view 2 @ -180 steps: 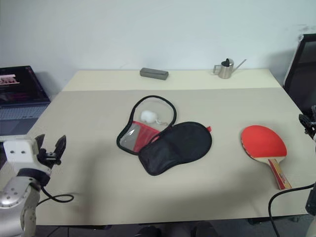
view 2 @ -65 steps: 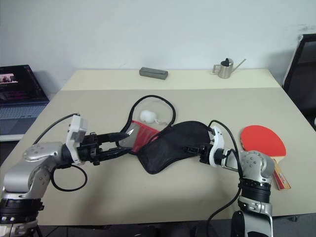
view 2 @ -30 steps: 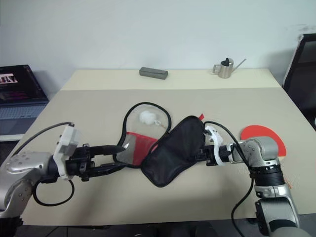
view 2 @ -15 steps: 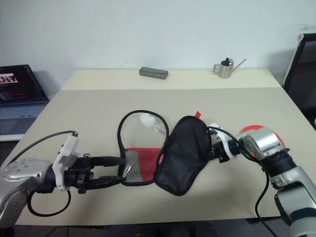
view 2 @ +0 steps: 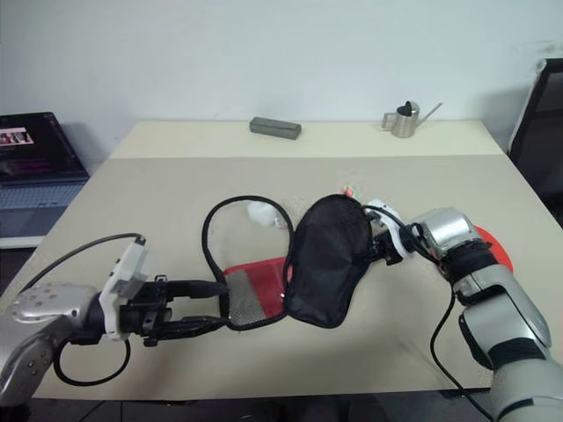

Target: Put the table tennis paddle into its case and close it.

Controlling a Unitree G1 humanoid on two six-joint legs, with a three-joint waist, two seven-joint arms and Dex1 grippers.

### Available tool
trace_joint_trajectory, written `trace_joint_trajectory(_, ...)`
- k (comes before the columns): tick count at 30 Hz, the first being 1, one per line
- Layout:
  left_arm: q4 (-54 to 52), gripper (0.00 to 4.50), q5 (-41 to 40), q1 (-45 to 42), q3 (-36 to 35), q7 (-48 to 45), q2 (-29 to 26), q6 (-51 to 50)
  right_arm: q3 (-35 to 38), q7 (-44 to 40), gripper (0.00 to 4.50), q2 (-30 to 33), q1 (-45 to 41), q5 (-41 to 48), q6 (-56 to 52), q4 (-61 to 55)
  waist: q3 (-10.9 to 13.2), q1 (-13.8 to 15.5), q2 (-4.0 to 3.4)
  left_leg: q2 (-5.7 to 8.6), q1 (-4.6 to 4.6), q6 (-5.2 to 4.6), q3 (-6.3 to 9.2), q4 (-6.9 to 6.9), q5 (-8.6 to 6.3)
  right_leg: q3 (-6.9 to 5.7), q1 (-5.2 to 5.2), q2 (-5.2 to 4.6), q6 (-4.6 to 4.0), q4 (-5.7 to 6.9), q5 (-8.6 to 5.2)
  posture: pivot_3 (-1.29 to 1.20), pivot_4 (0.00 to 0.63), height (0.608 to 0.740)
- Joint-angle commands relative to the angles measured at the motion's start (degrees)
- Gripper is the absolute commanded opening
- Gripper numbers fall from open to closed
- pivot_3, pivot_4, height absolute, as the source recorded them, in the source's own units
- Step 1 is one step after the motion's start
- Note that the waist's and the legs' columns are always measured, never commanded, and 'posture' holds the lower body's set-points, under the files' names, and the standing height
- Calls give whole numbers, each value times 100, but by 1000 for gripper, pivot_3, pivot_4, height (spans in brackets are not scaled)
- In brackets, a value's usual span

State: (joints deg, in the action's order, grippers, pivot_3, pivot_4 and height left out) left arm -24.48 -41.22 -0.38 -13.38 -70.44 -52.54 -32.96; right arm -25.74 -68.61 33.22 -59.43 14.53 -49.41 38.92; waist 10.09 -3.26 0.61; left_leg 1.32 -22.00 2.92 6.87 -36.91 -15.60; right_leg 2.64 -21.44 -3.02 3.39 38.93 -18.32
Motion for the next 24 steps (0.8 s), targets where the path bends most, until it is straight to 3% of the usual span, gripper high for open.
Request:
trace_joint_trajectory(1, -19, 2991, 39, -131, 47, 8, -13, 125, 341, 78, 2028, -86, -392, -221, 355, 387, 1, -1, -1, 0, 0, 0, 1, 0, 0, 0, -1, 0, 0, 1, 0, 0, 150, 740)
trace_joint_trajectory(3, 19, 2991, 52, -183, 88, 8, -4, 139, 487, 223, 2618, -154, -562, -331, 513, 717, 3, -1, -3, -1, 0, 0, 0, 0, 0, -1, -2, 1, 0, 1, 0, 0, 150, 740)
trace_joint_trajectory(8, 104, 2991, 103, -291, 200, 9, 47, 192, 1051, 622, 2618, -159, -1041, -471, 932, 1440, 12, -2, -5, 0, -1, 0, -2, 0, 0, 1, -4, 0, 0, 1, 0, 0, 150, 740)
trace_joint_trajectory(13, 213, 2991, 142, -465, 296, 16, 130, 248, 1341, 508, 2618, 106, -1056, -577, 952, 1535, 21, -2, -5, -1, -2, 0, -4, 2, 0, 0, -6, 0, -1, 1, 0, 0, 150, 740)
trace_joint_trajectory(16, 308, 2991, 176, -627, 369, -8, 179, 282, 1572, 166, 2618, 448, -584, -299, 388, 712, 23, 30, -3, 0, -11, 0, 0, 0, 0, -4, -8, -1, -1, -1, 0, 0, 150, 740)
trace_joint_trajectory(19, 400, 2991, 186, -803, 418, 1, 233, 331, 1842, -47, 3176, 858, 218, 132, -309, -848, 23, 37, -3, 1, -17, 0, 4, -1, 0, -8, -10, -2, -1, -4, -1, 0, 150, 740)
trace_joint_trajectory(22, 476, 2991, 194, -942, 466, 5, 277, 350, 2181, 42, 4268, 1178, 1066, 570, -925, -2438, 23, 44, -4, 0, -40, 0, 9, -4, 0, -12, -27, -2, -1, -1, -1, 0, 150, 740)
trace_joint_trajectory(24, 509, 2991, 213, -1029, 521, 19, 320, 368, 2491, 285, 4467, 1236, 1697, 890, -1387, -3441, 23, 25, -4, 0, -55, 0, 8, -7, 0, -11, -41, -1, -1, 5, -1, 0, 150, 740)
